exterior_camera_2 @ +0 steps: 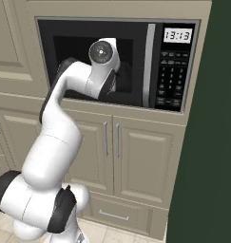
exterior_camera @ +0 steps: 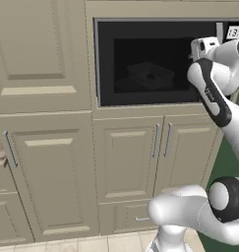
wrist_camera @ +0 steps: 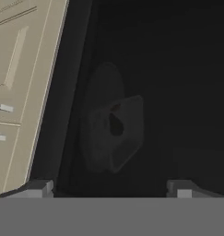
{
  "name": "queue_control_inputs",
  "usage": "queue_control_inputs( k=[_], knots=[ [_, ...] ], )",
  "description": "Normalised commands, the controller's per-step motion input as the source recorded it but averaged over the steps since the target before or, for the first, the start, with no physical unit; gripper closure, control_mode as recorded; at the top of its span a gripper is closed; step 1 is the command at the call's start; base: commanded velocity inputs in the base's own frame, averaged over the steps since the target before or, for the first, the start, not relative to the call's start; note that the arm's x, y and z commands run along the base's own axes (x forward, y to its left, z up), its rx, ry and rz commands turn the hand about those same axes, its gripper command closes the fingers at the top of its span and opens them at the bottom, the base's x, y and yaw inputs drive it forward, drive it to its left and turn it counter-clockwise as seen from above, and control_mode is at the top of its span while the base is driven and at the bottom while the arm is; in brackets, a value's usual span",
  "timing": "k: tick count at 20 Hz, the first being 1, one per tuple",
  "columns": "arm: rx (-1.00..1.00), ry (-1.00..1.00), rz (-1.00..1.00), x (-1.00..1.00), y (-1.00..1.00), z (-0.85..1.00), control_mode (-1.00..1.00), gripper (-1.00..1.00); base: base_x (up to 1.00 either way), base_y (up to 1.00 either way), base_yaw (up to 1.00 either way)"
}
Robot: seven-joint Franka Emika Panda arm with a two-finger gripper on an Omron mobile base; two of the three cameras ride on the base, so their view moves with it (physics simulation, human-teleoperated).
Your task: Place the tupperware containing the shrimp and sweet potato meal in the microwave. Close the microwave door and press the start button to reheat the meal.
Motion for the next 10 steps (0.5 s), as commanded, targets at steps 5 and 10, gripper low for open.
queue_control_inputs(
  k=[5,10],
  knots=[
    [0.0,0.0,0.01,-0.99,-0.17,-0.01,-1.0,-1.0,0.0,0.0,0.0],
    [0.0,0.0,0.0,-0.71,-0.52,-0.14,-1.0,-1.0,0.0,0.0,0.0]
  ],
)
